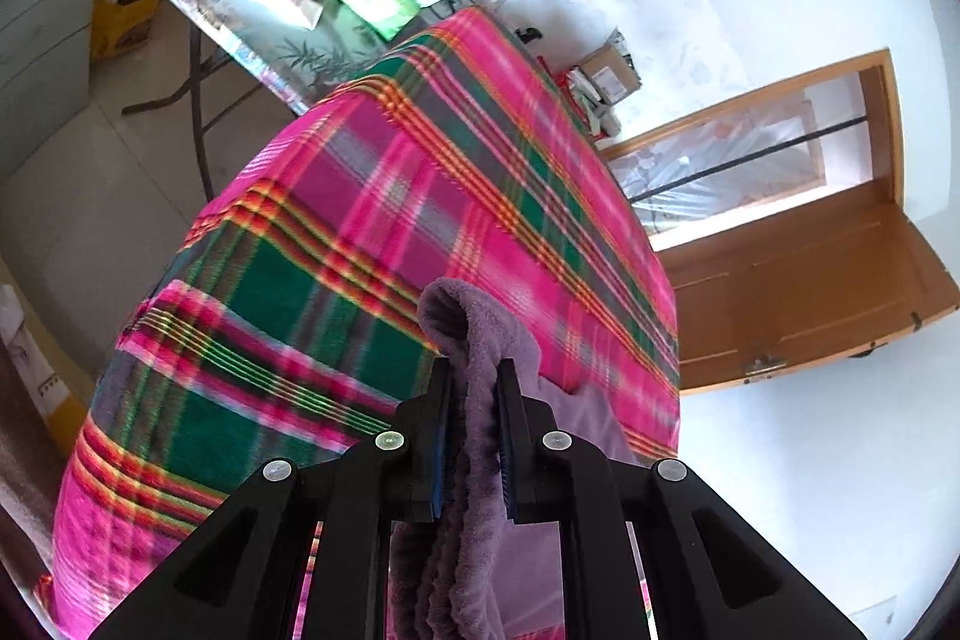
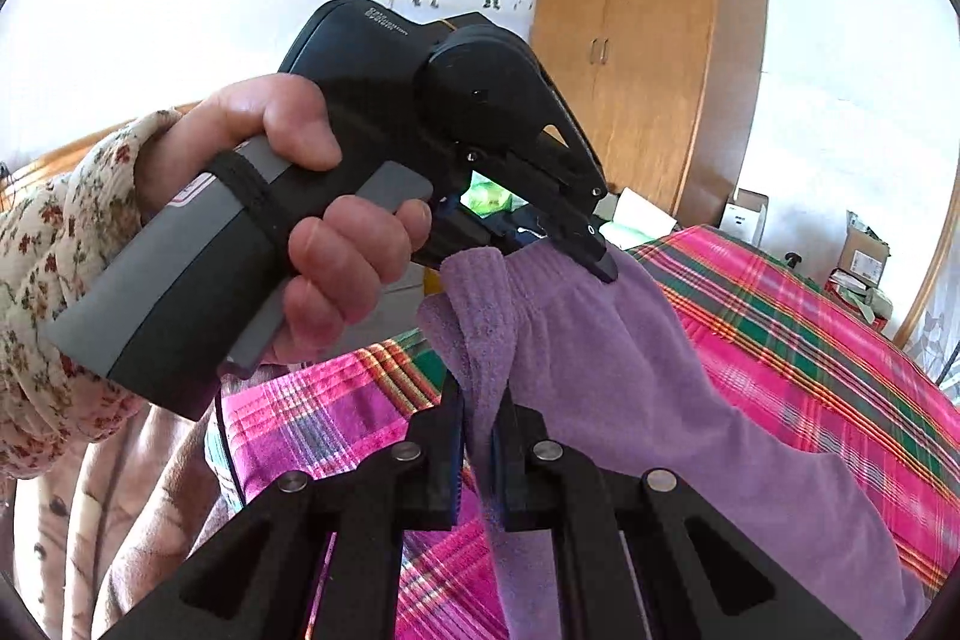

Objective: Fold clothes
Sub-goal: 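Carry the lifted garment end with both grippers over the garment body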

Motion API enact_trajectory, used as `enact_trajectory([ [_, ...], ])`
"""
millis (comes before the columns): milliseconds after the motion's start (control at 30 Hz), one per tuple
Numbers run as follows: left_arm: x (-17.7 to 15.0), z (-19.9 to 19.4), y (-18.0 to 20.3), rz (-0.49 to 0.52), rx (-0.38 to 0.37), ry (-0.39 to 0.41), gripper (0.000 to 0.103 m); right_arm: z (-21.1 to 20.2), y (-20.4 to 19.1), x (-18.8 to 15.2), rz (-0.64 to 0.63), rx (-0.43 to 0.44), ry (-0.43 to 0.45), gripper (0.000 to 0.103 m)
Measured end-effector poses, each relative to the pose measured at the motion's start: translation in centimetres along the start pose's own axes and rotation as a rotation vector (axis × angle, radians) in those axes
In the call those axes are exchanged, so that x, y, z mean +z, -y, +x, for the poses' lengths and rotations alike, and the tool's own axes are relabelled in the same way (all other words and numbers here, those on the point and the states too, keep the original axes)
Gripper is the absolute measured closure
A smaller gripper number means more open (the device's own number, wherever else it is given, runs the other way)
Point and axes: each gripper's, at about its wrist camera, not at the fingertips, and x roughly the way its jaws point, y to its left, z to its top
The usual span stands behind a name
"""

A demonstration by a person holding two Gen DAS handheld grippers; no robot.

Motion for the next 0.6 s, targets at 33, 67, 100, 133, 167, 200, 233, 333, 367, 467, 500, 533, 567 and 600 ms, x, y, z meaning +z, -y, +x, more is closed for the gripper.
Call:
enact_trajectory([
  [33,-0.1,-0.1,0.4,0.004,0.001,0.002,0.089,-0.4,0.1,-0.1,0.005,-0.002,0.008,0.095],
  [67,-0.2,-0.2,0.8,0.009,0.0,0.002,0.089,-0.8,0.2,-0.1,0.01,-0.005,0.015,0.096],
  [100,-0.3,-0.2,1.1,0.016,-0.002,0.001,0.089,-1.2,0.3,-0.2,0.016,-0.007,0.023,0.096],
  [133,-0.4,-0.2,1.5,0.021,-0.003,0.002,0.089,-1.7,0.4,-0.3,0.02,-0.01,0.029,0.096],
  [167,-0.5,-0.2,1.9,0.026,-0.004,0.003,0.089,-2.1,0.5,-0.2,0.026,-0.013,0.035,0.096],
  [200,-0.7,-0.2,2.3,0.032,-0.004,0.004,0.089,-2.5,0.6,-0.3,0.033,-0.016,0.042,0.096],
  [233,-0.8,-0.1,2.7,0.04,-0.002,0.004,0.089,-2.9,0.8,-0.3,0.039,-0.02,0.049,0.096],
  [333,-1.1,0.1,4.1,0.067,-0.001,0.002,0.089,-3.8,1.7,-0.5,0.054,-0.031,0.065,0.096],
  [367,-1.2,0.2,4.5,0.073,-0.003,0.002,0.089,-4.0,2.0,-0.6,0.059,-0.033,0.068,0.096],
  [467,-1.6,0.7,5.8,0.092,-0.012,-0.003,0.089,-4.8,2.8,-0.9,0.071,-0.048,0.077,0.096],
  [500,-1.8,0.9,6.2,0.096,-0.016,-0.006,0.089,-4.9,3.1,-1.1,0.076,-0.052,0.078,0.096],
  [533,-1.9,1.0,6.5,0.099,-0.019,-0.008,0.089,-5.1,3.5,-1.1,0.08,-0.058,0.08,0.096],
  [567,-2.1,1.2,6.8,0.101,-0.021,-0.009,0.089,-5.4,3.8,-1.3,0.087,-0.064,0.082,0.096],
  [600,-2.2,1.4,7.1,0.105,-0.023,-0.015,0.089,-5.9,3.8,-1.5,0.093,-0.069,0.084,0.096],
])
